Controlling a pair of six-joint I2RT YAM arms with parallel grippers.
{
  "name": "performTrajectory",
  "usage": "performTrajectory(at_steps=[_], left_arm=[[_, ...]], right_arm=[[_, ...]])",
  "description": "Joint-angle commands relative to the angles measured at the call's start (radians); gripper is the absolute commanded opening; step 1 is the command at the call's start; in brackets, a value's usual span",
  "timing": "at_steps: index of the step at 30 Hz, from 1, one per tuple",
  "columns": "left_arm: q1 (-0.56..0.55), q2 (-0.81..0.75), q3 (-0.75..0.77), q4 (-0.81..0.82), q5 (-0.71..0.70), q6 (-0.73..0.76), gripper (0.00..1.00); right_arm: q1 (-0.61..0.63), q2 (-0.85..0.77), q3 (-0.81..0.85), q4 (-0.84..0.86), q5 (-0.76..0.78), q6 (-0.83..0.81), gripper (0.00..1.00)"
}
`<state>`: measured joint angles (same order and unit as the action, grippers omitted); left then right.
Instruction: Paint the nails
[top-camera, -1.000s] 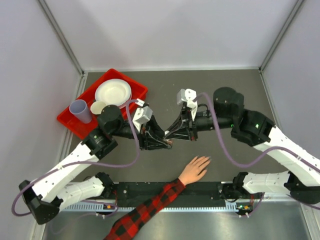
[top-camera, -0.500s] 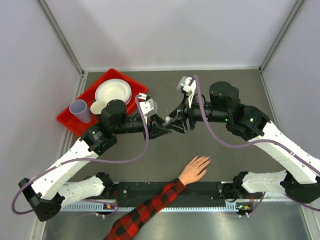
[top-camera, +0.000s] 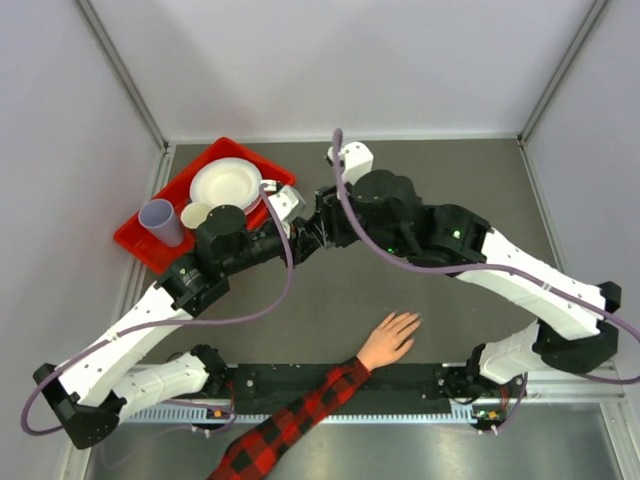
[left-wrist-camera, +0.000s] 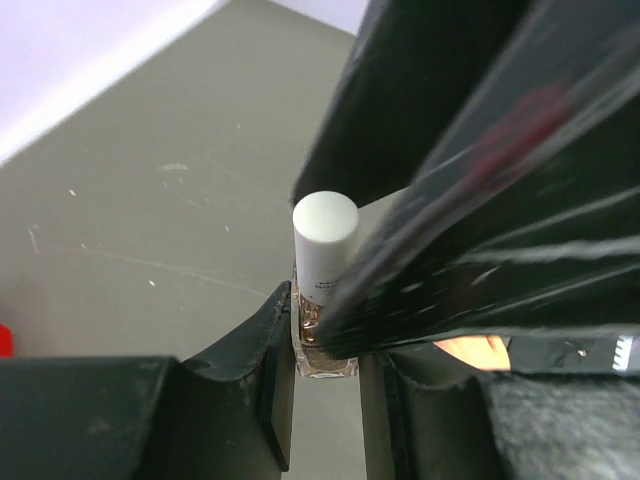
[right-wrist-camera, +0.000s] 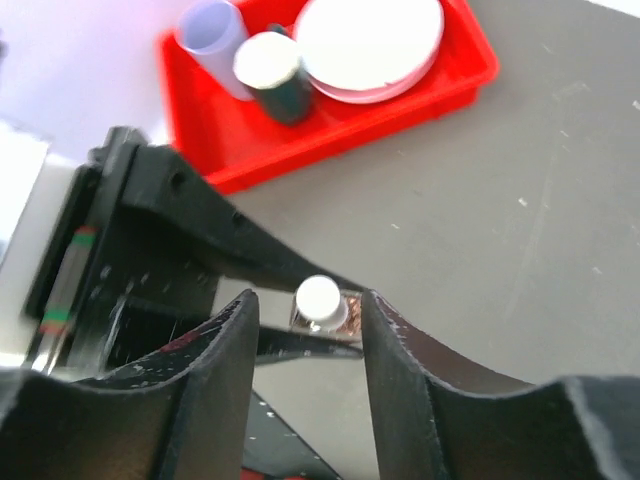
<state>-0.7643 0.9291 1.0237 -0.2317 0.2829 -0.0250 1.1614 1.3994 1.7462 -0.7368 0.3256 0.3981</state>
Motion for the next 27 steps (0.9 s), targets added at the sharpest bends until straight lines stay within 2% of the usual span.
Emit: performTrajectory(at_steps=[1,4,8,9,11,12,13,14,15,17,18,19,21,23,24,26,27], left_arm=[[-0.001,-0.026,-0.019,0.109,0.009,-0.058,0.0],[-0.001,-0.035,-0.025,0.115,0.006,-0.069,0.0],[0.0,-0.035,-0.02,0.108,-0.021,-0.081,0.0],[0.0,-0.033,-0.019,0.106,0.005,-0.084,0.0],[0.0,-0.038,-0.02,0.12,0.076,-0.09,0.0],[0.0,-0.039,-0.027,0.138,0.223,-0.092,0.0],[0.0,-0.042,-0.043,0.161,0.308,-0.105,0.0],[0.002,-0.049,-0.06,0.255,0.411,-0.127,0.0],[0.002,-0.052,-0.079,0.314,0.571,-0.156,0.0],[0.002,-0.033,-0.114,0.481,0.72,-0.277,0.0],[0.002,-0.017,-0.109,0.514,0.777,-0.318,0.0],[0.002,0.002,-0.102,0.541,0.882,-0.384,0.0],[0.002,0.048,-0.073,0.539,0.941,-0.411,0.0],[0.002,0.065,-0.035,0.47,0.896,-0.336,0.0],[0.002,0.068,-0.013,0.298,0.862,-0.212,0.0],[0.002,0.076,0.007,0.237,0.75,-0.153,0.0],[0.002,0.073,0.021,0.154,0.709,-0.098,0.0]], right_arm=[[0.024,0.036,0.056,-0.036,0.109,-0.007,0.4],[0.024,0.036,0.046,-0.033,0.101,-0.019,0.22],[0.026,0.024,0.029,-0.044,0.078,-0.039,0.1],[0.024,0.018,0.016,-0.041,0.041,-0.076,0.0],[0.021,-0.023,-0.045,0.0,-0.049,-0.143,0.0],[0.009,-0.048,-0.069,0.02,-0.22,-0.232,0.0],[-0.017,-0.072,-0.106,0.055,-0.318,-0.273,0.0],[-0.035,-0.139,-0.197,0.142,-0.43,-0.316,0.0],[-0.049,-0.175,-0.249,0.189,-0.661,-0.393,0.0],[-0.101,-0.253,-0.376,0.281,-0.843,-0.476,0.0],[-0.132,-0.26,-0.392,0.278,-1.035,-0.517,0.0],[-0.161,-0.255,-0.393,0.272,-1.119,-0.527,0.0],[-0.247,-0.214,-0.364,0.217,-1.32,-0.551,0.0],[-0.272,-0.197,-0.331,0.182,-1.323,-0.585,0.0],[-0.273,-0.197,-0.33,0.172,-1.291,-0.597,0.0],[-0.278,-0.207,-0.333,0.189,-1.236,-0.573,0.0],[-0.281,-0.218,-0.333,0.206,-1.159,-0.559,0.01]])
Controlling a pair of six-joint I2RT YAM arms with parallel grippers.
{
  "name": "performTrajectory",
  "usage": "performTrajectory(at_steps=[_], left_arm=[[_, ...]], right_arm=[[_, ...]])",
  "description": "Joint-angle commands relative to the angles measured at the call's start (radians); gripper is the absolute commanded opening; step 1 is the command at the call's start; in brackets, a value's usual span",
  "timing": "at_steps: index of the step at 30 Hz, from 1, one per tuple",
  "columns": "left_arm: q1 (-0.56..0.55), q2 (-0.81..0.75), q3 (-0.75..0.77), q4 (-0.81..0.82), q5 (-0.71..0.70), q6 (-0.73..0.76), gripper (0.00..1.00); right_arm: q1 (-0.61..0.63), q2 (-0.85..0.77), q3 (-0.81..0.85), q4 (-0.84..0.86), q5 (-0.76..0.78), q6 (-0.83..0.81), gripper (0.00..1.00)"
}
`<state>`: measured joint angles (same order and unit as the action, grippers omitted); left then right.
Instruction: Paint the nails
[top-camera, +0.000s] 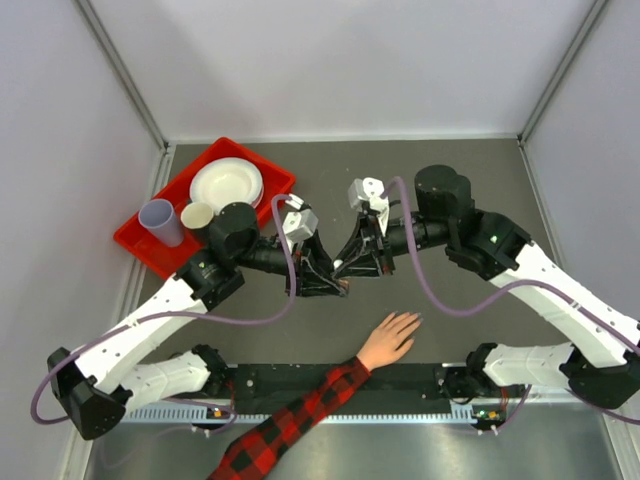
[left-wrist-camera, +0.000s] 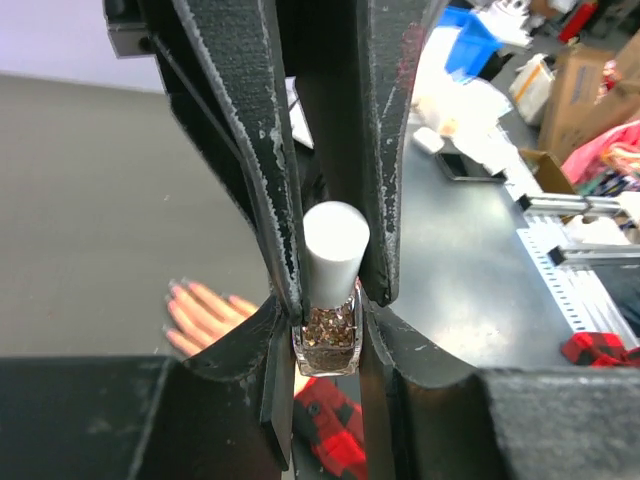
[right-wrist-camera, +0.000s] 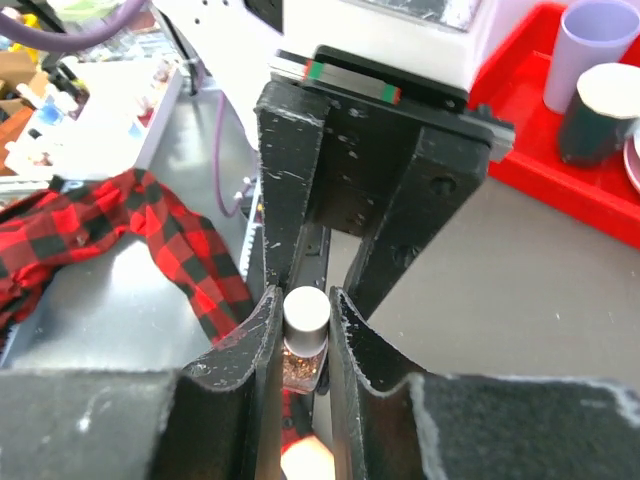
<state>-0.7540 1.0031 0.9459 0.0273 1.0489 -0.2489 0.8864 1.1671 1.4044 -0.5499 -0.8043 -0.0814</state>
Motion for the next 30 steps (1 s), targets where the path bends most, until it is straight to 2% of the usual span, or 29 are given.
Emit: performTrajectory(at_steps=[1,2,3,4,5,6,8,12,22,28,30], left_arm=[[-0.008,-0.011,0.097,-0.115,-0.11,0.141,0.0],[-0.008,-0.018,0.094,-0.125,-0.236,0.157,0.0],[-0.008,-0.026,0.084,-0.125,-0.3,0.184,0.0],[-0.008,-0.034,0.079,-0.136,-0.353,0.197,0.0],[-0.008,-0.037,0.073,-0.135,-0.482,0.203,0.0],[-0.008,-0.041,0.054,-0.127,-0.519,0.218,0.0],[-0.008,-0.047,0.039,-0.103,-0.587,0.232,0.0],[-0.008,-0.04,0.013,-0.049,-0.691,0.241,0.0],[-0.008,0.006,0.03,0.003,-0.878,0.269,0.0],[-0.008,0.011,0.024,0.008,-0.868,0.254,0.0],[-0.008,-0.007,0.01,0.008,-0.859,0.253,0.0]], right_arm=[[-0.004,0.006,0.01,0.025,0.023,-0.061,0.11],[-0.004,0.0,0.014,0.03,0.093,-0.01,0.37],[-0.006,-0.004,0.018,0.033,0.269,0.026,0.45],[-0.006,-0.013,0.028,0.024,0.366,0.061,0.52],[-0.006,-0.018,0.037,0.013,0.461,0.147,0.59],[-0.006,-0.021,0.048,-0.002,0.648,0.194,0.62],[-0.006,-0.015,0.087,-0.056,0.781,0.341,0.63],[0.0,0.019,0.149,-0.122,0.968,0.474,0.6],[0.111,0.19,0.306,-0.128,1.099,0.443,0.52],[0.174,0.252,0.332,-0.131,1.125,0.44,0.48],[0.175,0.253,0.32,-0.13,1.134,0.445,0.42]])
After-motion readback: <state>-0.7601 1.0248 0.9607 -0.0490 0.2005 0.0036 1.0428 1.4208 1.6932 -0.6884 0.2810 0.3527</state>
